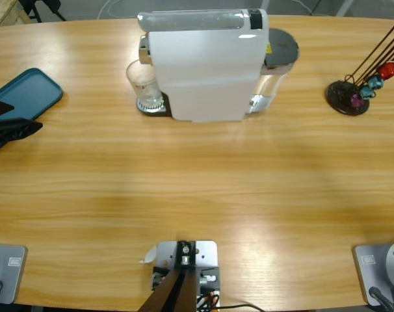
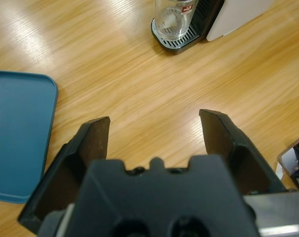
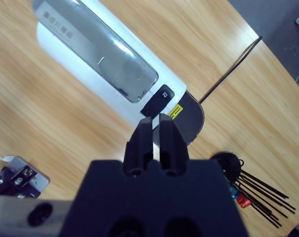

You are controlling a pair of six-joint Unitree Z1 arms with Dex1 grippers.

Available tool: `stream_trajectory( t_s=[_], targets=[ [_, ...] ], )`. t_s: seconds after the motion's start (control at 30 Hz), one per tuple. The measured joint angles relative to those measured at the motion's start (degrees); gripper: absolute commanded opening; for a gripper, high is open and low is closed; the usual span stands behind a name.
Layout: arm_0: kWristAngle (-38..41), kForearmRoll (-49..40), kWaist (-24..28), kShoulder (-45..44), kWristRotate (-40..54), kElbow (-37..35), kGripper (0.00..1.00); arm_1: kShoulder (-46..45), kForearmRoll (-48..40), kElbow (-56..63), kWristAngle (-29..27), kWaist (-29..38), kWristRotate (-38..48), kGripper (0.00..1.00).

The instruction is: Pour coffee

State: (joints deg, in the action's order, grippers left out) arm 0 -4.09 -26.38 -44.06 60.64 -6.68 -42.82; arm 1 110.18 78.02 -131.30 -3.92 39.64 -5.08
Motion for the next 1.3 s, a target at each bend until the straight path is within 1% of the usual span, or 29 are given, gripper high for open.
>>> stream_trajectory(
  t_s=[0.2, 0.33, 0.83, 1.3],
  targets=[
    [0.0, 0.2, 0.0, 0.0, 0.0, 0.1, 0.784, 5.4, 1.4, -3.8, 0.7, -0.5, -0.1, 0.000],
    [0.0, 0.2, 0.0, 0.0, 0.0, 0.1, 0.784, 7.0, 1.8, -4.7, 0.7, -1.0, -0.3, 0.000],
    [0.0, 0.4, 0.0, 0.0, 0.0, 0.1, 0.784, 7.8, 3.4, -5.6, -1.2, -1.9, -0.3, 0.000],
    [0.0, 0.4, 0.0, 0.0, 0.0, 0.2, 0.784, 9.9, 3.4, -5.9, -1.3, -1.9, -0.3, 0.000]
  ],
)
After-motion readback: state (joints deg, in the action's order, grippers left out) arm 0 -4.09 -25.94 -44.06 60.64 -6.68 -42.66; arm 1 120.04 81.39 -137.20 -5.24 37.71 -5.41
